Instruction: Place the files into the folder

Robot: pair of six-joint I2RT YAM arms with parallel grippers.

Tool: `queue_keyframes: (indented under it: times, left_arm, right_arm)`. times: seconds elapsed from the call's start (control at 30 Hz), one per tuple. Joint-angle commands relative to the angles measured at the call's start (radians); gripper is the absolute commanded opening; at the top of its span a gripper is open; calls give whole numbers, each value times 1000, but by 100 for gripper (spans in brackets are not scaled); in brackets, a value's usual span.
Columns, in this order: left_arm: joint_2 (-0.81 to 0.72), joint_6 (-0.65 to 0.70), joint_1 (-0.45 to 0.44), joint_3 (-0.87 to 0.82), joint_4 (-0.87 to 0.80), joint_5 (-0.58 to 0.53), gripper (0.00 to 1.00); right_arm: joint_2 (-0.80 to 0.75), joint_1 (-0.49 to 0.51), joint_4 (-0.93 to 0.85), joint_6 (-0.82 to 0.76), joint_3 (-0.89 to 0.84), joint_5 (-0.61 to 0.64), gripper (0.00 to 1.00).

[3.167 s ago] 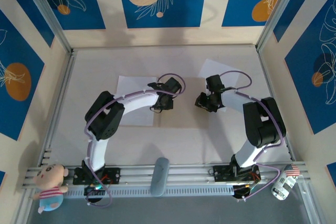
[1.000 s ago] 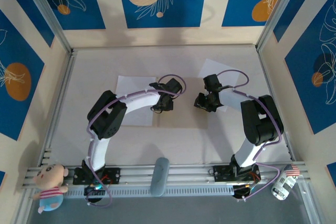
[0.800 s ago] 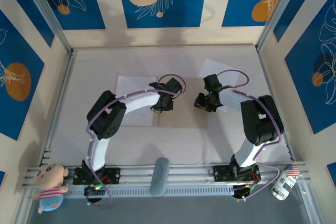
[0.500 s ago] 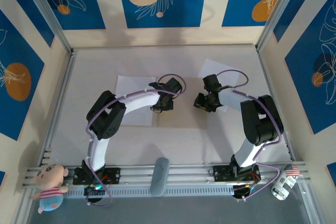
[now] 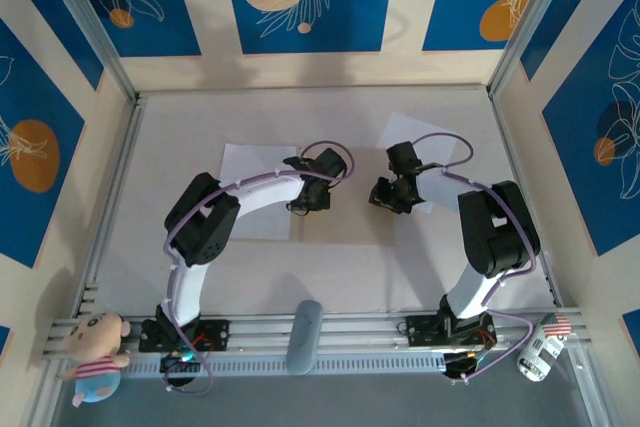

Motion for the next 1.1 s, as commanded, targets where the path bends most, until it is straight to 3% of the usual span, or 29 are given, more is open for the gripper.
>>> queue_keyframes:
  times: [0.0,1.07]
  left_arm:
    - [-14,-22,-7,-25,43,67,11]
    - [32,-52,-2,-70,111,131,6]
  right_arm:
    - [22,3,-15,-11,12,4,36]
    - [56,4,-33,-19,53,11,36]
